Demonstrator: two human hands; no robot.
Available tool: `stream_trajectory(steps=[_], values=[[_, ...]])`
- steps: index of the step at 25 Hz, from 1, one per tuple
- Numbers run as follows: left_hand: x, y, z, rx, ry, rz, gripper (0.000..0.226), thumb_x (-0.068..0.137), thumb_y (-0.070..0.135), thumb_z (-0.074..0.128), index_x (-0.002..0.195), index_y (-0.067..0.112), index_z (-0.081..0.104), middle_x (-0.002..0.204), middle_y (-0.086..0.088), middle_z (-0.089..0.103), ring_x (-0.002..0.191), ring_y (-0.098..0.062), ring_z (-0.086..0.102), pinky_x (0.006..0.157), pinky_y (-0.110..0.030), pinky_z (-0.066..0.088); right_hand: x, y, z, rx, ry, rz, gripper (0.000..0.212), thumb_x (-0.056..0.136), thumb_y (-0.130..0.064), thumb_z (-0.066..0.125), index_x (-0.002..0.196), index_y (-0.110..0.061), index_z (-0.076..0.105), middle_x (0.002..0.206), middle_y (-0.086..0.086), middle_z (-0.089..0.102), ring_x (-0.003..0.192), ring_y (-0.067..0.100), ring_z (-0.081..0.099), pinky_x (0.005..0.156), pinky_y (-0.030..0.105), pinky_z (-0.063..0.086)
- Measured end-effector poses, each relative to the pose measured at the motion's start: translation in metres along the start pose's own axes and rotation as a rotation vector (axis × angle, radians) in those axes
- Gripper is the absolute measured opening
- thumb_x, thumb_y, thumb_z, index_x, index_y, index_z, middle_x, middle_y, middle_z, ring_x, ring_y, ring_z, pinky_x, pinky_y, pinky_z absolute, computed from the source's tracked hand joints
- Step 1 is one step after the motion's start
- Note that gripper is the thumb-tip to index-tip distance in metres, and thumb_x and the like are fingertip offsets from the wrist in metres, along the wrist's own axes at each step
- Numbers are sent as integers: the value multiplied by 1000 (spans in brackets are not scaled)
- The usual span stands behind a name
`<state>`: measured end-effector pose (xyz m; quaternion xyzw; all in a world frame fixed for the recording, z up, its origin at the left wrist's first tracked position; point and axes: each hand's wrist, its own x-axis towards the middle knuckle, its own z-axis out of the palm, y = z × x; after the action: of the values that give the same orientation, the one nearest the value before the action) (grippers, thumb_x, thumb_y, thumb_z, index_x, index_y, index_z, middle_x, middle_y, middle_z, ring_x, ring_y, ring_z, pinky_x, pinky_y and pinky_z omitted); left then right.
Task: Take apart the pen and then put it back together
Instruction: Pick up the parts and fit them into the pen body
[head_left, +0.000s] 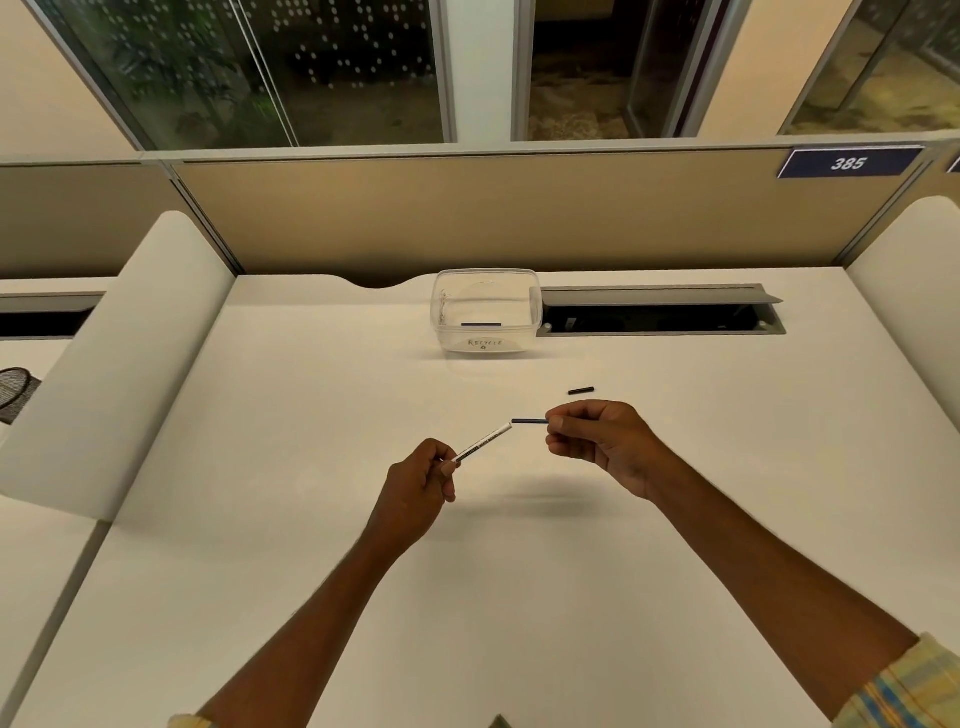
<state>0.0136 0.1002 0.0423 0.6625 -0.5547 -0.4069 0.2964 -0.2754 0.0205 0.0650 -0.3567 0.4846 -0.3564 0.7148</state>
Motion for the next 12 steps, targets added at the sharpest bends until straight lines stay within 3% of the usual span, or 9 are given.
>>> stream_trajectory(steps=[4,12], values=[[-3,-1,0,-4,5,-13,23,109,15,51,94,28,62,73,-6,74,69,-21,63,82,-57,59,-3,-1,4,4,-12,2,20,91,-1,79,109,7,76,95,22,74,84,31,75,81,32,65],[-9,-3,-1,-26,17,-8,22,109,14,50,95,26,62,72,-5,74,78,-41,66,78,-59,59,-7,-1,10,1,-22,6,21,91,0,78,110,8,76,96,23,74,83,32,74,82,33,66]])
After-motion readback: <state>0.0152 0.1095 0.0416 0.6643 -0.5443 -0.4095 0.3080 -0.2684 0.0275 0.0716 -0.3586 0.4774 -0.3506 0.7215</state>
